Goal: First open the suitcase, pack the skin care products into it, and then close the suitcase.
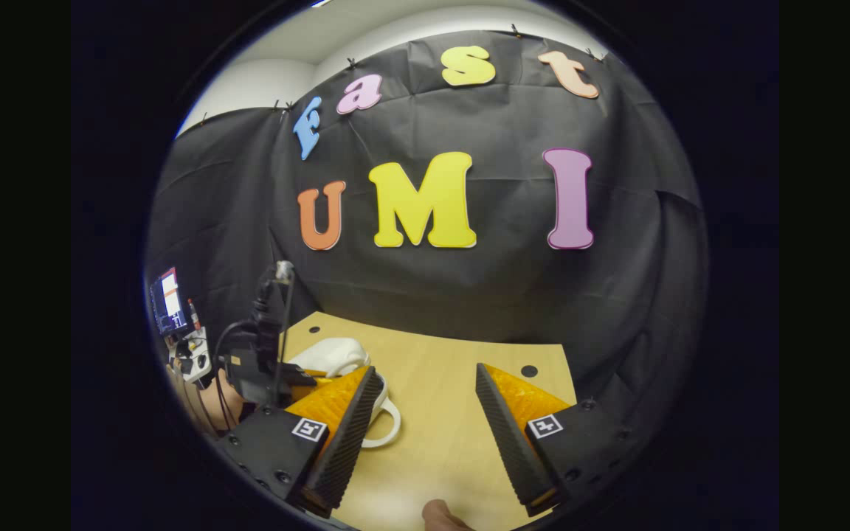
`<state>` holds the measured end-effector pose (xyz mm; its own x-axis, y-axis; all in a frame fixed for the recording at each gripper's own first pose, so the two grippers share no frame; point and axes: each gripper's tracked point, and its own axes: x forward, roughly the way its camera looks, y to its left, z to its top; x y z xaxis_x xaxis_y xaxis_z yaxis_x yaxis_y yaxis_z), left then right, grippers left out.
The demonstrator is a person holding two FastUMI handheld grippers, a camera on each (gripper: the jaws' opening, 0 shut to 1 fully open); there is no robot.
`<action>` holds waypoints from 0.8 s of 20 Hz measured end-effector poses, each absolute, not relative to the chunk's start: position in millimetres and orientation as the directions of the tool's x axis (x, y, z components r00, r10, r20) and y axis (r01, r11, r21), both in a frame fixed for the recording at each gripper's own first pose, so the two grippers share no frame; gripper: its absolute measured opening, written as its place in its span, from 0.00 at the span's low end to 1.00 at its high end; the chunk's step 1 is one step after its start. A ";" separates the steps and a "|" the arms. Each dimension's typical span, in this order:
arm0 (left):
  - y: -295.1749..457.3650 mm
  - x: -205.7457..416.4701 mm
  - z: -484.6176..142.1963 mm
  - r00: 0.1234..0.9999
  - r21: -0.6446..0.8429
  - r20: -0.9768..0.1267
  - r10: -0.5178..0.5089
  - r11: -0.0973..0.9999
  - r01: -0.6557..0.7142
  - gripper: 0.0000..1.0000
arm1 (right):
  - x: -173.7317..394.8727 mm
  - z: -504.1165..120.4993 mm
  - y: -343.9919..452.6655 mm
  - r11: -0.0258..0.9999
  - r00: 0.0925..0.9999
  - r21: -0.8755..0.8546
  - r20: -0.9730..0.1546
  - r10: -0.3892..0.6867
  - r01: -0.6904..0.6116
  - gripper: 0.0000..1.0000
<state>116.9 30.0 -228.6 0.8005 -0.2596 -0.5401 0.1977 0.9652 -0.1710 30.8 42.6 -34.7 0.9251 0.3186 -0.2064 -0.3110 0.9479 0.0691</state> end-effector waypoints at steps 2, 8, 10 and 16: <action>22.0 114.1 -245.4 0.780 -0.094 -0.584 -0.225 0.973 0.210 0.03 | 30.0 -38.5 36.4 0.951 0.927 0.074 -0.215 0.308 -0.299 0.80; 5.7 118.9 -289.5 0.732 -0.011 -0.663 -0.161 0.979 0.205 0.03 | 29.9 -40.8 17.3 0.963 0.939 0.090 -0.217 0.267 -0.253 0.80; 2.0 112.2 -301.6 0.712 0.009 -0.688 -0.142 0.979 0.203 0.04 | 29.6 -39.9 10.4 0.968 0.944 0.091 -0.213 0.250 -0.236 0.80; -8.6 110.5 -309.8 0.681 -0.035 -0.716 -0.151 0.983 0.181 0.32 | 32.7 -37.1 -9.5 0.980 0.959 0.097 -0.210 0.190 -0.173 0.80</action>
